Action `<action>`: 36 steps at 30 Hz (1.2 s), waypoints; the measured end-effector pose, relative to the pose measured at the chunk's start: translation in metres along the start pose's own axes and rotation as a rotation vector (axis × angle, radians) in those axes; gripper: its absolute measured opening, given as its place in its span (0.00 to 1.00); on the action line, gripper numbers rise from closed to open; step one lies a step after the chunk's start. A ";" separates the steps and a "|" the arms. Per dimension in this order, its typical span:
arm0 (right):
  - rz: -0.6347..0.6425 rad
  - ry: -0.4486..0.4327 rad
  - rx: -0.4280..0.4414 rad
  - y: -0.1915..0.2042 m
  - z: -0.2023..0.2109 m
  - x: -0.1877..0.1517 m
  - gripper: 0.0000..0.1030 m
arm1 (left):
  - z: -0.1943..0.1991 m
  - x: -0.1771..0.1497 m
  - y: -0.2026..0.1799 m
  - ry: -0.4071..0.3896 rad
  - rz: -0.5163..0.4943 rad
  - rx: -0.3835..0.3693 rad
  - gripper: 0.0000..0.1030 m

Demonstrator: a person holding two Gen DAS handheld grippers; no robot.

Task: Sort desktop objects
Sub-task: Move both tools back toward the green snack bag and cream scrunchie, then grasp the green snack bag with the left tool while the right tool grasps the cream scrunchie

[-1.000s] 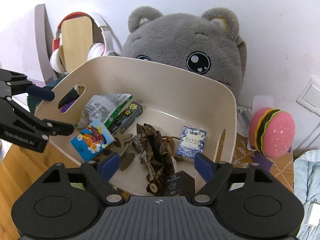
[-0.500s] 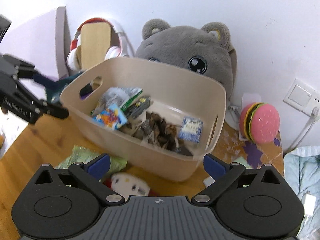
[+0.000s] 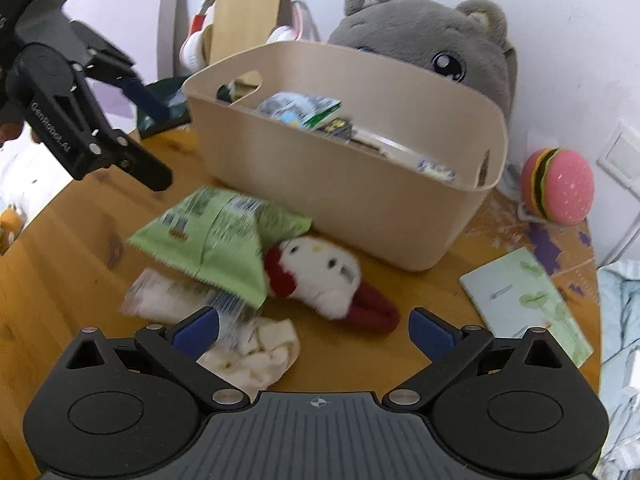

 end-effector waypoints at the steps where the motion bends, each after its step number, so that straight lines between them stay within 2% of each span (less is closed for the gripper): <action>1: -0.005 0.006 0.012 0.002 -0.001 -0.004 1.00 | -0.003 0.000 -0.003 0.006 -0.010 -0.006 0.86; 14: 0.038 0.094 0.111 0.020 -0.023 -0.033 0.99 | -0.051 0.007 -0.022 0.072 -0.130 -0.090 0.87; 21: 0.024 0.122 0.138 0.021 -0.035 -0.036 0.92 | -0.071 0.014 -0.024 0.086 -0.138 -0.127 0.90; 26: 0.009 0.134 0.142 0.017 -0.038 -0.040 0.85 | -0.093 0.014 -0.028 0.148 -0.138 -0.125 0.90; 29: -0.001 0.143 0.147 0.013 -0.039 -0.042 0.80 | -0.101 0.014 -0.027 0.145 -0.107 -0.119 0.90; 36: -0.017 0.134 0.150 0.005 -0.034 -0.047 0.79 | -0.106 0.026 -0.007 0.100 0.044 -0.148 0.90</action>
Point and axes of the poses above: each gripper's, at about its wrist camera, not at the fingertips, and z roughly against the way its jaws point, y to its left, x to its top, the point moved 4 cm from there along -z, roughly the way its jaws point, and after that the axes turned 9 degrees about -z, right-handed, at the moved point
